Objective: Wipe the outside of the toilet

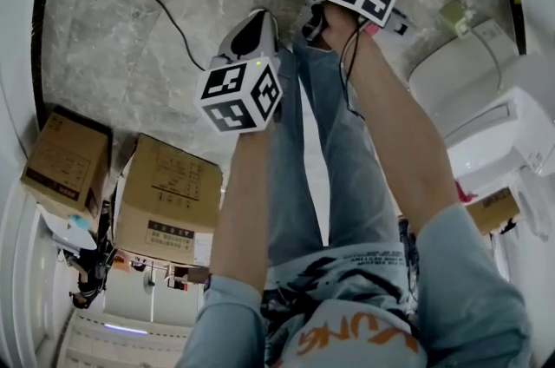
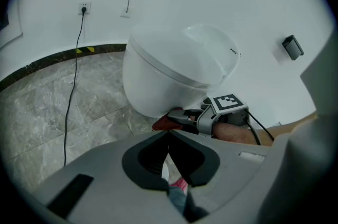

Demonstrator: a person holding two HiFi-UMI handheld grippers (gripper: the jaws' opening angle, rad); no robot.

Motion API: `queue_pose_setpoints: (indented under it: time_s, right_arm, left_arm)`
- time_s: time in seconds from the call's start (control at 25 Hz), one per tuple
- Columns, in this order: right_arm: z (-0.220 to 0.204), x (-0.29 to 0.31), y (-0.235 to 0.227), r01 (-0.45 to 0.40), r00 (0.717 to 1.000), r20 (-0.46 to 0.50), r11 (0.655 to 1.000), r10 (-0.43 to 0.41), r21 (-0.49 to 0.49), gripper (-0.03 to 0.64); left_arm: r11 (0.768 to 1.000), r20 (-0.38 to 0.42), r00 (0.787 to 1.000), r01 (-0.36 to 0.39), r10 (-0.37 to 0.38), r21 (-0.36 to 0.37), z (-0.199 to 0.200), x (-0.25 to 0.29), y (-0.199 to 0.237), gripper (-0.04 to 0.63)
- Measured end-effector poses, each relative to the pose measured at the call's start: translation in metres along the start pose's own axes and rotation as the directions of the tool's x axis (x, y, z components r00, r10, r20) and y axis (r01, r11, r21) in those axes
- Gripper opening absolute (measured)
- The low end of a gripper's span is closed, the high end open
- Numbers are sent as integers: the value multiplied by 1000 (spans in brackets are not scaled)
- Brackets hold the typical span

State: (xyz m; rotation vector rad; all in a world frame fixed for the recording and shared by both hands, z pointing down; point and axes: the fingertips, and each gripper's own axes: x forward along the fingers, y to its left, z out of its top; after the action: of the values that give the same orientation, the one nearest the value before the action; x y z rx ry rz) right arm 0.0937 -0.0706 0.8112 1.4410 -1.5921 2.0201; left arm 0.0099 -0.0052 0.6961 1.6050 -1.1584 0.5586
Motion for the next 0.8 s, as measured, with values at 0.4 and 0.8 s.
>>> queue_pose_setpoints:
  time_s: [0.4, 0.8]
  right_arm:
    - [14, -39, -30, 43, 998, 45, 997, -46, 65, 166]
    - [128, -109, -48, 3, 932, 354, 979, -77, 203, 166]
  left_arm:
    - [1000, -14, 1000, 9, -9, 5, -3, 6, -14, 2]
    - [997, -54, 998, 44, -40, 66, 10, 30, -49, 2]
